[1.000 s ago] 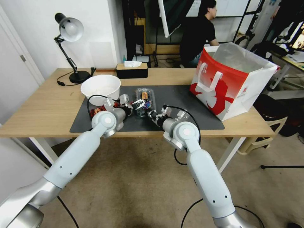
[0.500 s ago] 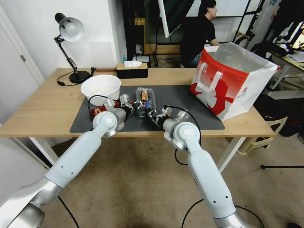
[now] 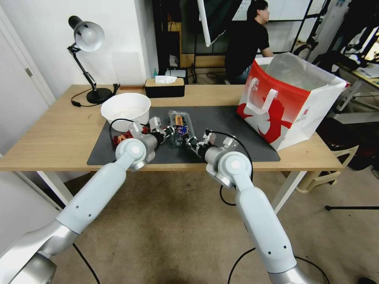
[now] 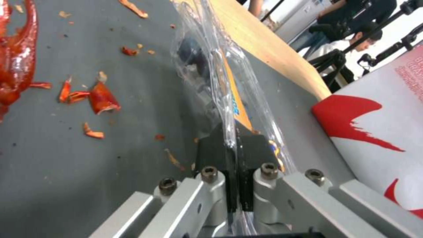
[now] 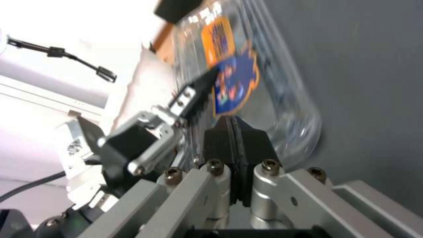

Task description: Close the takeout container lid, then place the container into the takeout bag.

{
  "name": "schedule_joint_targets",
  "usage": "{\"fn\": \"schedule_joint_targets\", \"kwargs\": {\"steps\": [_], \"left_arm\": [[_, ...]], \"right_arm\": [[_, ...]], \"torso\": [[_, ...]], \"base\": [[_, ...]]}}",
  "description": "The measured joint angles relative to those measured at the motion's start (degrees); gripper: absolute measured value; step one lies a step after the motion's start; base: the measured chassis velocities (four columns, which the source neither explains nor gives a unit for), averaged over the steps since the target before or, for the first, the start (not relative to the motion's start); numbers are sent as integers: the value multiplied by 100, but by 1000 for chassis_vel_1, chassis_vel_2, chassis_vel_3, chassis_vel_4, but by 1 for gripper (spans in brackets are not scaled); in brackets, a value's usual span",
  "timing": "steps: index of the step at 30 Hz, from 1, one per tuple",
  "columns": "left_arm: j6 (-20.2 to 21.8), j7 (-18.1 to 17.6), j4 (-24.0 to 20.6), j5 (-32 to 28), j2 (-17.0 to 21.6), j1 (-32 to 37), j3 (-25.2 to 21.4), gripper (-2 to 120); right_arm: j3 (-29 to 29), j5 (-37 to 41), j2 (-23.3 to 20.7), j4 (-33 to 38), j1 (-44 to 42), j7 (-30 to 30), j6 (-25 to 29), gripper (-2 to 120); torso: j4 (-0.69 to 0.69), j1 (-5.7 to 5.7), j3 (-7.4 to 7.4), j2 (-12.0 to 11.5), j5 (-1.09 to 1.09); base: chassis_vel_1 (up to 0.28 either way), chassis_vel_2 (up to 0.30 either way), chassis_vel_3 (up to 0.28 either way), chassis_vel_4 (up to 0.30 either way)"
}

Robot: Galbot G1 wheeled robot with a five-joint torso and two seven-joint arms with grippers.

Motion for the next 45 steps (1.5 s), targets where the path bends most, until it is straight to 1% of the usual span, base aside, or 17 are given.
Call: {"fn": "schedule_joint_targets", "kwargs": {"steps": [3,6,9,10,11,13,15,16,18,19,23,24,26,31,36,40,45], "left_arm": [[-12,9,-7,0,-2,19,-9,0],[-33,29,-28,2,-4,65,-20,0],[-48,48,-30,2,-9,74,-24,0],[-73,86,-33,2,-14,77,-26,0],[-73,86,-33,2,-14,77,-26,0],[-101,108,-33,3,-24,68,-26,0],[-122,162,-25,3,-35,44,-28,0],[-122,162,-25,3,-35,44,-28,0],[-129,199,-26,3,-49,38,-37,0],[-129,199,-26,3,-49,38,-37,0],[-145,206,-74,3,-70,58,-65,0],[-145,206,-74,3,-70,58,-65,0],[-169,266,-126,3,-66,108,-84,0],[-239,310,-160,2,-60,136,-80,0],[-261,332,-179,2,-101,136,-99,0],[-271,338,-189,2,-177,130,-142,0],[-306,330,-235,1,-173,128,-150,0]], "right_arm": [[13,-421,-141,246,-137,-167,67,0],[28,-1336,-458,573,-463,-545,287,0],[42,-1836,-607,700,-637,-773,434,0],[65,-2545,-782,852,-892,-1095,672,0],[65,-2545,-782,852,-892,-1095,672,0],[128,-3401,-980,1028,-1215,-1477,1043,0],[201,-4247,-1095,1148,-1564,-1788,1490,7],[201,-4247,-1095,1148,-1564,-1788,1490,7],[239,-4758,-1157,1265,-1828,-1906,1755,17],[239,-4758,-1157,1265,-1828,-1906,1755,17],[312,-5331,-1230,1462,-2218,-1890,2084,34],[312,-5331,-1230,1462,-2218,-1890,2084,34],[367,-5596,-1242,1487,-2474,-1848,2365,46],[488,-6079,-1239,1485,-3090,-1849,2879,65],[605,-6287,-1184,1493,-3534,-1821,3196,78],[707,-6386,-1072,1426,-4046,-1790,3505,97],[770,-6387,-1029,1280,-4324,-1810,3679,100]], "torso": [[0,0,0,0,0],[0,-1,0,0,0],[1,0,0,0,1],[0,0,0,0,1],[0,0,0,0,1],[0,0,0,0,0],[-1,-1,0,0,1],[-1,-1,0,0,1],[1,0,0,1,1],[1,0,0,1,1],[0,-1,0,1,1],[0,-1,0,1,1],[1,-1,0,1,0],[1,-1,-1,2,1],[0,-1,-1,2,0],[0,-1,-1,2,0],[1,-1,-1,2,0]], "base": [[0,0,0,0],[0,0,0,0],[0,0,0,0],[0,0,0,0],[0,0,0,0],[0,0,0,0],[0,0,0,0],[0,0,0,0],[0,0,0,0],[0,0,0,0],[0,0,0,0],[0,0,0,0],[0,0,0,0],[0,0,0,0],[0,0,0,0],[0,0,0,0],[0,0,0,0]]}}
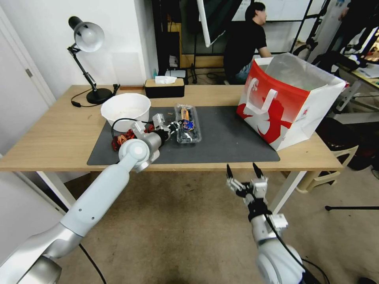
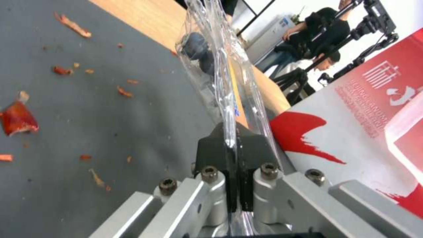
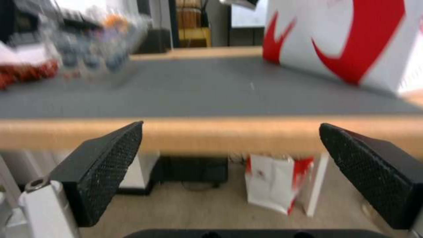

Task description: Close the takeout container lid, then place the container into the takeout bag.

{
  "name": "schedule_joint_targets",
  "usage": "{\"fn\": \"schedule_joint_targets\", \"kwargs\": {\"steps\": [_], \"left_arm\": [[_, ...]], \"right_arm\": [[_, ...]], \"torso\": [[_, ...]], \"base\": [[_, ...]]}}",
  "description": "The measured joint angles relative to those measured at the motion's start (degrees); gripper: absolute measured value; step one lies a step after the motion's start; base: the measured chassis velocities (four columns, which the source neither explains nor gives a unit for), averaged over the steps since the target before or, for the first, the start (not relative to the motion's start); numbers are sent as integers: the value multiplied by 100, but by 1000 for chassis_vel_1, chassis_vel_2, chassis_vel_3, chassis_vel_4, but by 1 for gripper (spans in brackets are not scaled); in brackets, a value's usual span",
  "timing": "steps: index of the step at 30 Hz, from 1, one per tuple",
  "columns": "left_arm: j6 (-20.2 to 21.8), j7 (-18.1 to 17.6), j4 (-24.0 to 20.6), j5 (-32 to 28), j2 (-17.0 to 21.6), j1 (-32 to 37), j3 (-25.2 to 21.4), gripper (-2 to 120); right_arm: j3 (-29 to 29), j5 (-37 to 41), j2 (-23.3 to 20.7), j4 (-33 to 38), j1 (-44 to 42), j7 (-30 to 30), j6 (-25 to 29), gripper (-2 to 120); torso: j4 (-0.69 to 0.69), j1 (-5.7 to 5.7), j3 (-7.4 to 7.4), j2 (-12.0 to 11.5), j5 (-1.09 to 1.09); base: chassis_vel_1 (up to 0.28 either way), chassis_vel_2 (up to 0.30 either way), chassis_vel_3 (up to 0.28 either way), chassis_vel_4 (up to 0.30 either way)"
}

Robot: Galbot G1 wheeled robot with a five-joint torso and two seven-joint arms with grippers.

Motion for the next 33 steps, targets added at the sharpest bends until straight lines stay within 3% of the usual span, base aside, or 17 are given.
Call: {"fn": "schedule_joint_targets", "kwargs": {"steps": [7,15,21,33], "left_arm": [[-143,-10,-96,0,-56,-164,81,0],[-785,46,-147,199,-486,-813,471,0],[-1362,61,434,735,-987,-1856,835,0],[-1629,155,1114,1186,-1635,-2737,1146,0]], "right_arm": [[-23,9,59,-147,-299,-22,190,100],[-52,-80,175,-156,-310,-1,215,100],[-122,-252,278,-122,-313,10,203,100],[-259,-340,254,-147,-10,5,12,100]], "torso": [[1,0,0,0,0],[0,0,1,0,1],[-1,0,1,-1,2],[1,0,1,-1,1]], "base": [[0,0,0,0],[0,0,0,0],[0,0,0,0],[0,0,0,0]]}}
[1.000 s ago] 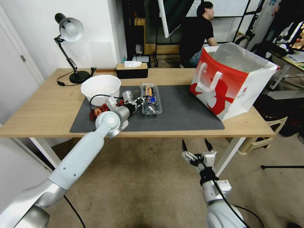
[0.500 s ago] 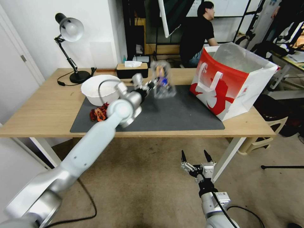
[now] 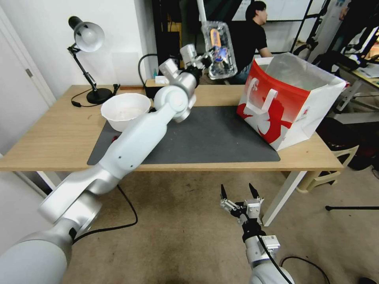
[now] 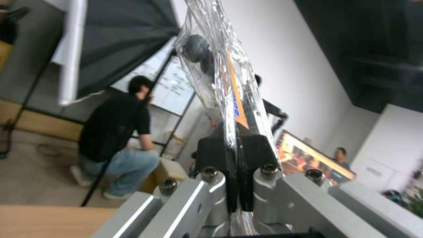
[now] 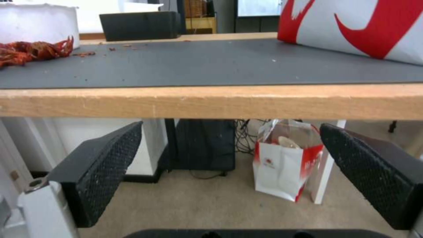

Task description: Close the takeout container lid, then place the container into the takeout bag.

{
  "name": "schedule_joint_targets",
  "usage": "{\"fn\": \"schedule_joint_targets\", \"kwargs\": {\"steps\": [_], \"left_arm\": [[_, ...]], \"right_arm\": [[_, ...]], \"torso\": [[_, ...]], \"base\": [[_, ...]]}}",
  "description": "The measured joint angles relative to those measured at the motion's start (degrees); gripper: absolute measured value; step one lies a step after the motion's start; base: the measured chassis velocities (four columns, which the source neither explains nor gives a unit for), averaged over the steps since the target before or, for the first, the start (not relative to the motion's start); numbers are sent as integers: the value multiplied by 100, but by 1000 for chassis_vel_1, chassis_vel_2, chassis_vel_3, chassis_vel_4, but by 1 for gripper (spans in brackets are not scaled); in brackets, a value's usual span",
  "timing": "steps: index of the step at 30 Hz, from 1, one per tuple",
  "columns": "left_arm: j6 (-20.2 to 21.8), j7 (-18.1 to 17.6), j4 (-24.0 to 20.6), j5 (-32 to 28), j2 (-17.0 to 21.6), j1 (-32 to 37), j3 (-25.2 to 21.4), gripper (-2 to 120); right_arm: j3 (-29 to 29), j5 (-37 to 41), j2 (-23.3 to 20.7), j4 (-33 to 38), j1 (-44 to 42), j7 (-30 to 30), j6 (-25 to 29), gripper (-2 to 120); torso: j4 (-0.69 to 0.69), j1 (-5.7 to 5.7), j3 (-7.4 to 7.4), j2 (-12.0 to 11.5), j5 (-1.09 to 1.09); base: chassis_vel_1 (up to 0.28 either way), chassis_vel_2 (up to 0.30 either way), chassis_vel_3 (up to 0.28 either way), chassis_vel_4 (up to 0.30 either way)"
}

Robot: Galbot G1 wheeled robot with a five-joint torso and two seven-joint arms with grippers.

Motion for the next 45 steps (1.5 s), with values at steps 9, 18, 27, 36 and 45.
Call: {"fn": "schedule_joint_targets", "kwargs": {"steps": [9,18,27,36,45], "left_arm": [[-98,100,451,190,-793,-344,252,0],[-260,303,1132,449,-1262,-705,470,0],[-451,505,1225,527,-1246,-736,919,0],[-559,600,1355,594,-1233,-878,1233,0],[-631,655,1520,945,-1226,-1030,1509,0]], "right_arm": [[-49,-142,70,-7,26,5,-62,100],[-61,-232,63,-29,-93,7,-74,100],[-47,-260,116,-84,-126,7,-70,100],[-2,-258,143,-91,-190,19,-89,100],[15,-237,179,-91,-223,26,-100,100]], "torso": [[-2,0,0,0,2],[1,1,-1,0,-2],[-2,0,-1,0,-1],[-2,0,-1,1,-1],[0,1,-1,1,-1]], "base": [[0,0,0,0],[0,0,0,0],[0,0,0,0],[0,0,0,0],[0,0,0,0]]}}
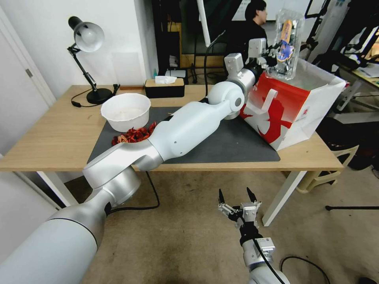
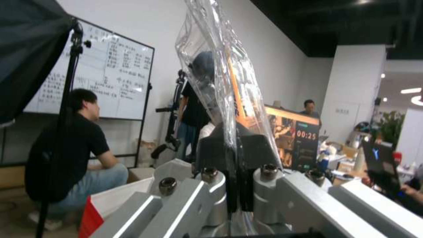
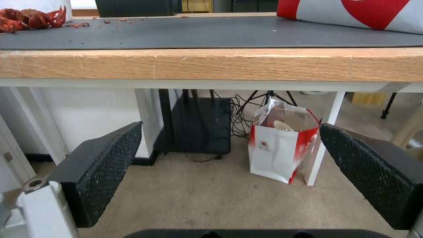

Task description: Close the takeout container lid, then place the container into the takeout bag.

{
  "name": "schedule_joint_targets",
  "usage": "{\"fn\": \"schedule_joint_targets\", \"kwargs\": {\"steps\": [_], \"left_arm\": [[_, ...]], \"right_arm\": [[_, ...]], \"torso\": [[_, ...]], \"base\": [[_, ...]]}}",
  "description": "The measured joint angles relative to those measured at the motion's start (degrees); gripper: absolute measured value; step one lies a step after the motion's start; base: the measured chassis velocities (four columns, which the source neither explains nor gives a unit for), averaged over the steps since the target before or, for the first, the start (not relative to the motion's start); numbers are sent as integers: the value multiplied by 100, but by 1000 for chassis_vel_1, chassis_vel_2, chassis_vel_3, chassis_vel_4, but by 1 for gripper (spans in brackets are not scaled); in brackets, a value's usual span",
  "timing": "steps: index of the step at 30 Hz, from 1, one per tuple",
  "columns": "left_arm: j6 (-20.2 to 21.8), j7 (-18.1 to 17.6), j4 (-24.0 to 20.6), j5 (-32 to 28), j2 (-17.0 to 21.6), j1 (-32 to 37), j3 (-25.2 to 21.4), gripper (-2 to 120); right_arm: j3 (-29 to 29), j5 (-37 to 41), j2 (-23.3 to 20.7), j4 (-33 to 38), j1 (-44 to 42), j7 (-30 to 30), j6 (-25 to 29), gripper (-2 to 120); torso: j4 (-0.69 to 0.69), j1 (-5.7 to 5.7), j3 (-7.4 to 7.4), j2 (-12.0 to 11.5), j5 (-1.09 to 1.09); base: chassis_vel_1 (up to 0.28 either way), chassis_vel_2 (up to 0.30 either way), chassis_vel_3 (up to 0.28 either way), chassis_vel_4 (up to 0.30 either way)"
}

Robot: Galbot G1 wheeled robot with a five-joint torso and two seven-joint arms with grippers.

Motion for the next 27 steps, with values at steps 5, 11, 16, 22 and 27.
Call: {"fn": "schedule_joint_targets", "kwargs": {"steps": [5,11,16,22,27], "left_arm": [[-60,108,25,384,1,-80,200,0],[-173,242,196,995,2,-184,569,0],[-156,289,292,1189,5,-282,657,1],[-114,322,305,1192,5,-309,686,16],[-72,328,309,1164,5,-321,698,37]], "right_arm": [[3,13,7,-3,5,1,-3,100],[-20,27,35,-17,75,2,-29,100],[-27,45,32,-26,86,3,-32,100],[-25,73,2,-47,105,6,-33,100],[-44,80,4,-68,160,7,-48,100]], "torso": [[-1,0,0,0,0],[-2,0,0,0,0],[0,0,0,0,0],[-1,0,0,0,0],[-1,0,0,0,0]], "base": [[0,0,0,0],[0,0,0,0],[0,0,0,0],[0,0,0,0],[0,0,0,0]]}}
